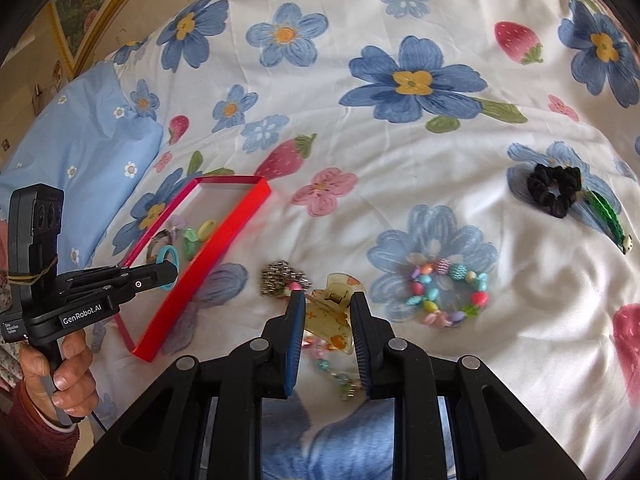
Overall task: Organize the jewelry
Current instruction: 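Grasp the blue hair tie with the left tool while the right tool grasps the yellow clip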
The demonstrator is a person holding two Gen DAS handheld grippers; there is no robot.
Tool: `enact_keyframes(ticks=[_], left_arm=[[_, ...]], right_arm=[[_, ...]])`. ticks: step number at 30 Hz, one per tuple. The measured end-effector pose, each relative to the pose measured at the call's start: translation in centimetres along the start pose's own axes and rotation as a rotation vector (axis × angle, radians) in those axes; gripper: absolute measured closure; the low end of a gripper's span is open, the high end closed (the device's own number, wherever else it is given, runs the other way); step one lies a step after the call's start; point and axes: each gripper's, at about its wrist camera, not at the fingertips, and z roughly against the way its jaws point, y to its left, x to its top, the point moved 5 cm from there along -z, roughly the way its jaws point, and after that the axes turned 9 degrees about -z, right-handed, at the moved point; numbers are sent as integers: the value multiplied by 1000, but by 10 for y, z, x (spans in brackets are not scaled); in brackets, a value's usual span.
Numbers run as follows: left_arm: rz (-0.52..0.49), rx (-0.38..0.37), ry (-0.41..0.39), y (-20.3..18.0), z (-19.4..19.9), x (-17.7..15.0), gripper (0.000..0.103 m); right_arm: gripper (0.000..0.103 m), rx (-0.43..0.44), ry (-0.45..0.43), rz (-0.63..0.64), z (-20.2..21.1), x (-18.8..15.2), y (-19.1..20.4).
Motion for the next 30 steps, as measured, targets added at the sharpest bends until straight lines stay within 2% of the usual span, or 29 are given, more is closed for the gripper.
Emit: enact_keyframes(ticks=[14, 30], left_arm=[[97, 70, -26, 47, 49, -31, 100], [180, 120, -32, 88, 69, -49, 100]], right_arm=[[80, 100, 42, 106, -16, -10, 75], [80, 189, 89, 192, -45, -15, 143]])
